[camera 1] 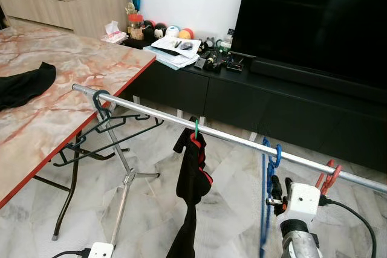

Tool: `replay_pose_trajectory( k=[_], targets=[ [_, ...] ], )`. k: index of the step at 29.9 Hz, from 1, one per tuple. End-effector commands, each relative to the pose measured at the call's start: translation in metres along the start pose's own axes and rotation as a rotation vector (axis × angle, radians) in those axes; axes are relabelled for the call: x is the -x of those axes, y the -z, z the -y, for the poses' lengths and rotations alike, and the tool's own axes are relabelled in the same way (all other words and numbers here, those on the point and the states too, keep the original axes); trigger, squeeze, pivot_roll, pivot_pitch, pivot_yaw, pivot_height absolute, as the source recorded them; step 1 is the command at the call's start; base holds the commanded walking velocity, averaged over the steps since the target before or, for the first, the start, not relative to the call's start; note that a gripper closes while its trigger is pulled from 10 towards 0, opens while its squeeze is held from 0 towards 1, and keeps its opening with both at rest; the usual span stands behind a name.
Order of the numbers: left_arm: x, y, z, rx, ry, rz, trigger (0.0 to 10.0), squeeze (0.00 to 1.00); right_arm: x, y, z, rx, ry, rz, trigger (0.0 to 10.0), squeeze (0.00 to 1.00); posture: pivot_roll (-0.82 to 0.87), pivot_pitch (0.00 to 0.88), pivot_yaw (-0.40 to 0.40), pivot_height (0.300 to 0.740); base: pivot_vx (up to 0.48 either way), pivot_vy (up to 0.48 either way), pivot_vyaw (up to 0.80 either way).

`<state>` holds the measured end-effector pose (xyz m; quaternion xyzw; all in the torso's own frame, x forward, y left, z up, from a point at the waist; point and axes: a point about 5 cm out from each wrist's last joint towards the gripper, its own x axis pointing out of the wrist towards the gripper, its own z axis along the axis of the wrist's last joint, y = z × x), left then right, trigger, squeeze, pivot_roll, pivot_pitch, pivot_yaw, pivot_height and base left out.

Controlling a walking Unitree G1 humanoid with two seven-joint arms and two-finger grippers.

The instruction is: Hang hanger

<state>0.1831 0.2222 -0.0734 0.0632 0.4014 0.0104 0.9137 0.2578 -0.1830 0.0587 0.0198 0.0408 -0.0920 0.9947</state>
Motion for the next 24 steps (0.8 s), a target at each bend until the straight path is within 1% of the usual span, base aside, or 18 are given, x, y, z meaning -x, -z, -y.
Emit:
replay_pose_trajectory(
  k=[1, 4, 8, 10, 11, 13, 17, 24],
  targets=[
    [0.001, 0.007, 0.001, -0.019, 0.008, -0.032, 10.0, 0.00, 0.001, -0.008, 0.007, -0.009, 0.043, 0.042, 10.0, 0.00, 0.11, 0.000, -0.073, 0.740, 0.000, 0.000, 0.00],
    [0.002, 0.007, 0.001, -0.022, 0.008, -0.035, 10.0, 0.00, 0.002, -0.013, 0.009, -0.017, 0.062, 0.065, 10.0, 0.00, 0.11, 0.000, -0.075, 0.740, 0.000, 0.000, 0.00],
    [0.002, 0.010, 0.002, -0.025, 0.007, -0.046, 10.0, 0.00, 0.001, -0.013, 0.012, -0.024, 0.078, 0.052, 10.0, 0.00, 0.11, 0.000, -0.072, 0.740, 0.000, 0.000, 0.00],
    [0.002, 0.011, 0.003, -0.027, 0.007, -0.050, 10.0, 0.00, -0.004, -0.008, 0.014, -0.055, 0.092, 0.013, 10.0, 0.00, 0.11, 0.000, -0.074, 0.740, 0.000, 0.000, 0.00],
    [0.002, 0.011, 0.003, -0.027, 0.007, -0.050, 10.0, 0.00, -0.004, -0.008, 0.014, -0.055, 0.092, 0.013, 10.0, 0.00, 0.11, 0.000, -0.074, 0.740, 0.000, 0.000, 0.00],
    [0.002, 0.011, 0.003, -0.028, 0.006, -0.052, 10.0, 0.00, -0.011, -0.006, 0.017, -0.028, 0.096, -0.010, 10.0, 0.00, 0.11, 0.000, -0.074, 0.740, 0.000, 0.000, 0.00],
    [0.002, 0.011, 0.003, -0.028, 0.005, -0.054, 10.0, 0.00, -0.015, -0.008, 0.017, -0.028, 0.094, -0.007, 10.0, 0.00, 0.11, 0.000, -0.074, 0.740, 0.000, 0.000, 0.00],
    [0.003, 0.013, 0.002, -0.029, 0.005, -0.059, 10.0, 0.00, -0.030, -0.009, 0.021, -0.030, 0.098, -0.017, 10.0, 0.00, 0.12, 0.000, -0.071, 0.740, 0.000, 0.000, 0.00]
  ],
)
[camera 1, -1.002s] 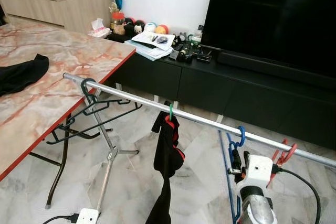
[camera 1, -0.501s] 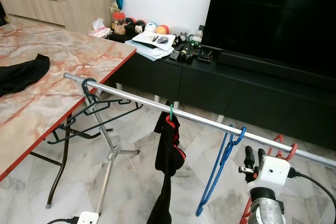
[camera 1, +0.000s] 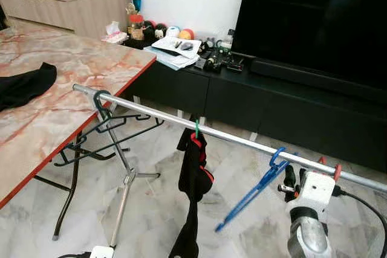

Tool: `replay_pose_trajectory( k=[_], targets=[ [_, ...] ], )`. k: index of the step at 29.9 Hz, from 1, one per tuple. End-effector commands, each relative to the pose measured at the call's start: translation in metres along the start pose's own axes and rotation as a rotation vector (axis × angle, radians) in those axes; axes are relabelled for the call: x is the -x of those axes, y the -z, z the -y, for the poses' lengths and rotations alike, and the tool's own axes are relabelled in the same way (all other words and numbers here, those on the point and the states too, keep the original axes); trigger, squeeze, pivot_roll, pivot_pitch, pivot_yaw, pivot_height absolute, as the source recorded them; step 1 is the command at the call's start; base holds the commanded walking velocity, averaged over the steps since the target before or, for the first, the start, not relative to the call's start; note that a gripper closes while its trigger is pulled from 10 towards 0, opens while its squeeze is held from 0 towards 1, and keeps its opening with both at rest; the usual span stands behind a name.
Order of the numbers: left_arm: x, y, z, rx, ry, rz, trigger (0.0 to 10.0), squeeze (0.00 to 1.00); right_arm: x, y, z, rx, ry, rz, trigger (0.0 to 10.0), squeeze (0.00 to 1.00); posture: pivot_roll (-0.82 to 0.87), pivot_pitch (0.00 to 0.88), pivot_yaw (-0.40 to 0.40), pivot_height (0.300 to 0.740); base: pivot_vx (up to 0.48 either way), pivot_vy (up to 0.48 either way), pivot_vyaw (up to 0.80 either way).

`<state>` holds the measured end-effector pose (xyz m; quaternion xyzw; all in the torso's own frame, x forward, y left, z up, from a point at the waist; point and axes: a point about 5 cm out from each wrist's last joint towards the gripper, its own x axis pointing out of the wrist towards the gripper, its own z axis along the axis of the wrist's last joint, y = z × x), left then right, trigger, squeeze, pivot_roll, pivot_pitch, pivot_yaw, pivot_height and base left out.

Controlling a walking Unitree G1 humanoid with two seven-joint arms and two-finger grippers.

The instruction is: Hang hanger

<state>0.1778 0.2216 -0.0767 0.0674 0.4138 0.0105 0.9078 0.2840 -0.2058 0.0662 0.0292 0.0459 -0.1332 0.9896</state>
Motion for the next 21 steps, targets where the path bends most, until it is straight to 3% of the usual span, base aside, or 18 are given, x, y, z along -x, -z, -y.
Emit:
replay_pose_trajectory(
  k=[1, 10, 21],
  targets=[
    [0.001, 0.007, 0.001, -0.020, 0.007, -0.032, 10.0, 0.00, -0.002, 0.002, 0.004, 0.001, 0.021, -0.011, 10.0, 0.00, 0.12, 0.000, -0.071, 0.740, 0.000, 0.000, 0.00],
    [0.002, 0.009, -0.003, -0.019, 0.002, -0.039, 10.0, 0.00, -0.012, 0.003, 0.006, 0.000, 0.046, -0.032, 10.0, 0.00, 0.12, 0.000, -0.067, 0.740, 0.000, 0.000, 0.00],
    [0.003, 0.009, -0.004, -0.018, -0.001, -0.043, 10.0, 0.00, -0.036, -0.015, -0.006, -0.015, -0.006, -0.001, 10.0, 0.00, 0.12, 0.000, -0.066, 0.740, 0.000, 0.000, 0.00]
  ],
)
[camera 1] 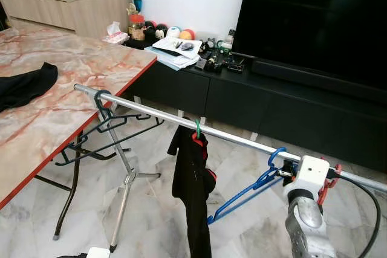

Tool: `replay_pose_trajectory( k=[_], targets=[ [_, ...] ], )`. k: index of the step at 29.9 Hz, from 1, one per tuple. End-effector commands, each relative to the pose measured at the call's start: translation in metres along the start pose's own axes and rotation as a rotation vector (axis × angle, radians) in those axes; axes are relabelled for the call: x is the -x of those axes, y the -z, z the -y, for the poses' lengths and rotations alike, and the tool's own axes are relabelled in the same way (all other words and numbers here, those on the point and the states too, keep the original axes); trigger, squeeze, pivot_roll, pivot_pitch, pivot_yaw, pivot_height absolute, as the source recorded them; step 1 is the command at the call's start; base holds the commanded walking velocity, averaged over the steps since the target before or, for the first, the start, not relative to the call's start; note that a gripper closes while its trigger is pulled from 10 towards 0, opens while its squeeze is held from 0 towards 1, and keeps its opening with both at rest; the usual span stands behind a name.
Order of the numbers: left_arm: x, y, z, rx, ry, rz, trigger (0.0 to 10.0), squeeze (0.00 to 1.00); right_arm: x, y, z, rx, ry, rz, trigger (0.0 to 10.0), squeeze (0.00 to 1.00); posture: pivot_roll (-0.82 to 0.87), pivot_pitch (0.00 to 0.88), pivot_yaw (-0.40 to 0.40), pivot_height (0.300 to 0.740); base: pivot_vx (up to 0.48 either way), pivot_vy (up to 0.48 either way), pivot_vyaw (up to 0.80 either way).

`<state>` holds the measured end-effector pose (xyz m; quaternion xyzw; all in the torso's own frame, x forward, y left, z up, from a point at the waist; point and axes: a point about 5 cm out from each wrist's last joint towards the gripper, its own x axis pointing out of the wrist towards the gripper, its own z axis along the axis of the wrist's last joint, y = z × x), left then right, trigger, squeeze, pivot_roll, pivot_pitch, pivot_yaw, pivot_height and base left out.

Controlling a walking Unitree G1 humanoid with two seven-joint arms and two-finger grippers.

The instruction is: Hang hanger

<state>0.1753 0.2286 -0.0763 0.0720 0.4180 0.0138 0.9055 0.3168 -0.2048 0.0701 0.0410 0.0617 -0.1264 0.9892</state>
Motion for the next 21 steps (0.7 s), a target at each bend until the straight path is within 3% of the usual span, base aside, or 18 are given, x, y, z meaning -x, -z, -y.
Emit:
replay_pose_trajectory(
  k=[1, 11, 21],
  targets=[
    [0.001, 0.007, 0.003, -0.012, 0.009, -0.033, 10.0, 0.00, -0.007, -0.011, 0.004, 0.004, 0.010, 0.037, 10.0, 0.00, 0.12, 0.000, -0.065, 0.740, 0.000, 0.000, 0.00],
    [0.002, 0.009, 0.007, -0.014, 0.018, -0.035, 10.0, 0.00, -0.015, -0.020, 0.023, 0.024, 0.059, 0.060, 10.0, 0.00, 0.11, 0.000, -0.063, 0.740, 0.000, 0.000, 0.00],
    [0.001, 0.010, 0.011, -0.020, 0.027, -0.043, 10.0, 0.00, -0.014, -0.007, 0.022, 0.037, 0.037, -0.002, 10.0, 0.00, 0.11, 0.000, -0.063, 0.740, 0.000, 0.000, 0.00]
  ],
)
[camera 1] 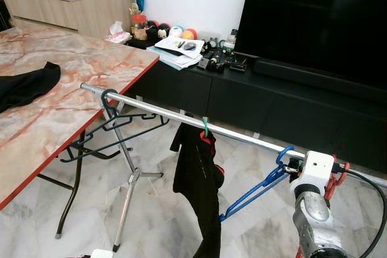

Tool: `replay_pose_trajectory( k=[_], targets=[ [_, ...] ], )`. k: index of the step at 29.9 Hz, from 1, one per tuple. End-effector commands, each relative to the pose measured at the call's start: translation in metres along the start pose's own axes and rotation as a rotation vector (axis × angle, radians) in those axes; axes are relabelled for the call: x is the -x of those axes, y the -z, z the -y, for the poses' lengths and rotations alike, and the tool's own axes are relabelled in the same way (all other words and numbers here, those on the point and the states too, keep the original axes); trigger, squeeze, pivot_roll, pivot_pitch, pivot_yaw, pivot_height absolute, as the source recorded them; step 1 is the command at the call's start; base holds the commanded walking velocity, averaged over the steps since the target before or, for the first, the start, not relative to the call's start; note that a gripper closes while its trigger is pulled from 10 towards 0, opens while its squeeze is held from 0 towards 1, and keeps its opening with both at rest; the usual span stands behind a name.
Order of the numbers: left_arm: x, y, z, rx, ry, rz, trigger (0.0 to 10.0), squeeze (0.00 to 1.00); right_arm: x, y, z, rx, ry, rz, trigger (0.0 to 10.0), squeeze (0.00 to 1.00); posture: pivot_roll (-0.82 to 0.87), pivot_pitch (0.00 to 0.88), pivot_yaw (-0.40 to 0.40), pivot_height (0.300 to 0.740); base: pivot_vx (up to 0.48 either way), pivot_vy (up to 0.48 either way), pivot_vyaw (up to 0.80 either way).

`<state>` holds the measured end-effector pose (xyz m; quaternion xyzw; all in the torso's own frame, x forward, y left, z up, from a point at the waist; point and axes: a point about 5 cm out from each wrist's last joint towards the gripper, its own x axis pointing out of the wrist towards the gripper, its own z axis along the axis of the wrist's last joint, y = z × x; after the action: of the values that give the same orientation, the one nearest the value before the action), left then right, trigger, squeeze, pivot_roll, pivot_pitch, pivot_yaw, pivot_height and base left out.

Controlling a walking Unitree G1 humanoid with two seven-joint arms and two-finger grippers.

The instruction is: Hang hanger

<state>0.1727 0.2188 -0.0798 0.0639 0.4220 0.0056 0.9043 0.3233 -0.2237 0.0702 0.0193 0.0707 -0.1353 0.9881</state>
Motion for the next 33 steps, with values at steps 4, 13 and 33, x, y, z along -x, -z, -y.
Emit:
replay_pose_trajectory(
  k=[4, 13, 33],
  targets=[
    [0.002, 0.008, 0.001, -0.027, 0.004, -0.039, 10.0, 0.00, -0.002, -0.002, 0.002, -0.001, 0.012, -0.001, 10.0, 0.00, 0.11, 0.000, -0.063, 0.740, 0.000, 0.000, 0.00],
    [0.002, 0.009, 0.001, -0.025, 0.002, -0.044, 10.0, 0.00, 0.000, -0.005, -0.001, 0.003, 0.012, 0.042, 10.0, 0.00, 0.11, 0.000, -0.065, 0.740, 0.000, 0.000, 0.00],
    [0.004, 0.015, 0.000, -0.026, 0.007, -0.065, 10.0, 0.00, 0.003, 0.009, 0.019, 0.019, 0.144, -0.043, 10.0, 0.00, 0.11, 0.000, -0.068, 0.740, 0.000, 0.000, 0.00]
  ],
)
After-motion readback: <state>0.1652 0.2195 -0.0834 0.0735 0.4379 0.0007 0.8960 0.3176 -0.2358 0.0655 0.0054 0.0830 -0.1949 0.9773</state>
